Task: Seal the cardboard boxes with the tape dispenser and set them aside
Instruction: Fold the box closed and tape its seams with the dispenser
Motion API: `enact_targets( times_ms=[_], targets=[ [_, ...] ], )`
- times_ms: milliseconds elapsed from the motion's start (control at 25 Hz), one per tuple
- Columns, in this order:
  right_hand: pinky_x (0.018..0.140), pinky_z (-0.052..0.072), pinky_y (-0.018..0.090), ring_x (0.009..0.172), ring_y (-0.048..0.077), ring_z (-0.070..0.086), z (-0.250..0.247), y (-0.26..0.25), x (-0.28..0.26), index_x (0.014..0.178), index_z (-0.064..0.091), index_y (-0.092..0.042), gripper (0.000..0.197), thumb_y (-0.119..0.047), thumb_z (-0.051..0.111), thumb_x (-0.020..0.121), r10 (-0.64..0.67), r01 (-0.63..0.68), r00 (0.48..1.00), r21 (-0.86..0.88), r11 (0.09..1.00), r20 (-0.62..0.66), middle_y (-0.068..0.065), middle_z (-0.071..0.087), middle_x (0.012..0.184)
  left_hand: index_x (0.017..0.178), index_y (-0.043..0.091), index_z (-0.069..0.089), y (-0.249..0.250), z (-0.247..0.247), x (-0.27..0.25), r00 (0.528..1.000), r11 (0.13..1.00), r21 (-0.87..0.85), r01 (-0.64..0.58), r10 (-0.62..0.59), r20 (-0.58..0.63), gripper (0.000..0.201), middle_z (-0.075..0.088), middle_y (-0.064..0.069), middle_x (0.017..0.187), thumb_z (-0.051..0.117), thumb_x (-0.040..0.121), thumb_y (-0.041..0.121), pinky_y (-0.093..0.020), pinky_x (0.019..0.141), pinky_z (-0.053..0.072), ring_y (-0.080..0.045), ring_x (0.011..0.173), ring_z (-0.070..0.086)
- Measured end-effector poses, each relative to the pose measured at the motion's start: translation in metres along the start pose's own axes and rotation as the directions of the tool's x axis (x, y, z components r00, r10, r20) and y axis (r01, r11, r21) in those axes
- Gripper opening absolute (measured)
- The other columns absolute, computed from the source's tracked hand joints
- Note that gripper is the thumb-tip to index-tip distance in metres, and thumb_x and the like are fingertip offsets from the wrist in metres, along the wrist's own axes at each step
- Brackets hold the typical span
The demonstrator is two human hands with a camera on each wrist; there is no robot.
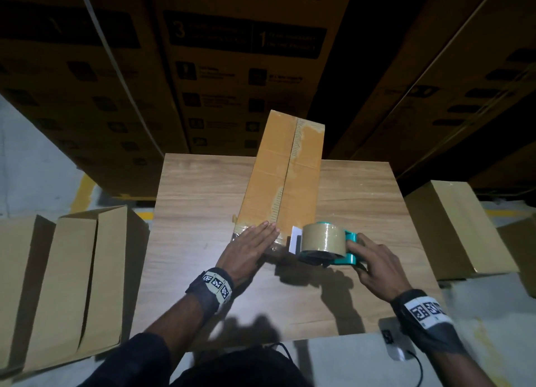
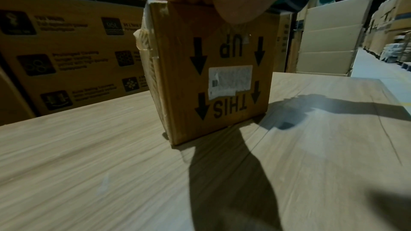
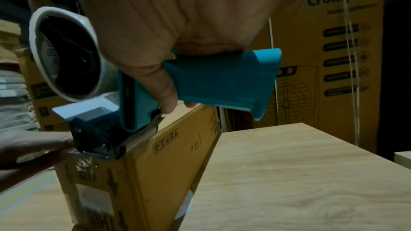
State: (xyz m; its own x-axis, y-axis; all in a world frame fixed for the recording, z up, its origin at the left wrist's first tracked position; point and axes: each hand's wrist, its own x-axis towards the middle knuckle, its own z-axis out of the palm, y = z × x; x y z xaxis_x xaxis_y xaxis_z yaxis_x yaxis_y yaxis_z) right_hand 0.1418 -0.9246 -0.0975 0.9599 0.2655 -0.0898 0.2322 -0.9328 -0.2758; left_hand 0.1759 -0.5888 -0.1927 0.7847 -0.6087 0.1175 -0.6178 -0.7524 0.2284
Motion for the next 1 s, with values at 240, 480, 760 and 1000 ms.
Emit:
enact_targets(
  times_ms=[240, 480, 760, 1000],
  targets=[
    [0.075, 0.049, 0.041, 0.084, 0.016, 0.053, 0.004, 0.006, 0.006, 0.12, 0.062, -0.028, 0.05, -0.004, 0.076, 0.078, 0.042, -0.042, 0.999, 0.021, 0.999, 0.014, -0.012, 0.053, 0.105, 0.155, 0.011, 0.043, 0.018, 0.007, 0.007, 0.999, 0.998, 0.065, -0.007, 0.01, -0.045, 0.069, 0.041, -0.011, 0.16, 0.041, 0.086, 0.011, -0.043, 0.123, 0.03, -0.028, 0.148, 0.039],
    [0.079, 0.044, 0.036, 0.088, 0.008, 0.049, 0.006, 0.007, 0.004, 0.127, 0.061, -0.031, 0.058, -0.002, 0.075, 0.078, 0.053, -0.055, 0.998, 0.057, 0.997, 0.036, -0.012, 0.057, 0.107, 0.145, 0.001, 0.053, 0.036, 0.028, 0.025, 0.998, 0.994, 0.097, -0.057, 0.056, 0.012, 0.08, 0.048, -0.015, 0.155, 0.08, 0.07, -0.003, -0.04, 0.123, 0.025, -0.027, 0.148, 0.038],
    [0.086, 0.051, 0.042, 0.104, 0.011, 0.058, -0.006, 0.026, -0.013, 0.133, 0.054, -0.046, 0.071, -0.003, 0.075, 0.081, 0.067, -0.075, 0.996, 0.158, 0.985, 0.057, -0.013, 0.064, 0.127, 0.156, 0.007, 0.036, 0.016, 0.022, 0.024, 0.992, 0.989, 0.07, -0.127, 0.127, 0.013, 0.078, 0.043, -0.013, 0.159, 0.064, 0.083, -0.001, -0.043, 0.12, 0.034, -0.025, 0.147, 0.042],
    [0.082, 0.051, 0.039, 0.103, 0.011, 0.061, -0.016, 0.052, -0.037, 0.129, 0.051, -0.052, 0.077, 0.002, 0.076, 0.08, 0.116, -0.117, 0.993, 0.171, 0.978, 0.011, -0.02, 0.062, 0.127, 0.151, 0.007, 0.048, 0.02, 0.015, 0.025, 0.991, 0.991, 0.015, -0.134, 0.134, -0.012, 0.064, 0.049, -0.012, 0.154, 0.03, 0.09, 0.003, -0.044, 0.118, 0.034, -0.024, 0.142, 0.049]
  ],
)
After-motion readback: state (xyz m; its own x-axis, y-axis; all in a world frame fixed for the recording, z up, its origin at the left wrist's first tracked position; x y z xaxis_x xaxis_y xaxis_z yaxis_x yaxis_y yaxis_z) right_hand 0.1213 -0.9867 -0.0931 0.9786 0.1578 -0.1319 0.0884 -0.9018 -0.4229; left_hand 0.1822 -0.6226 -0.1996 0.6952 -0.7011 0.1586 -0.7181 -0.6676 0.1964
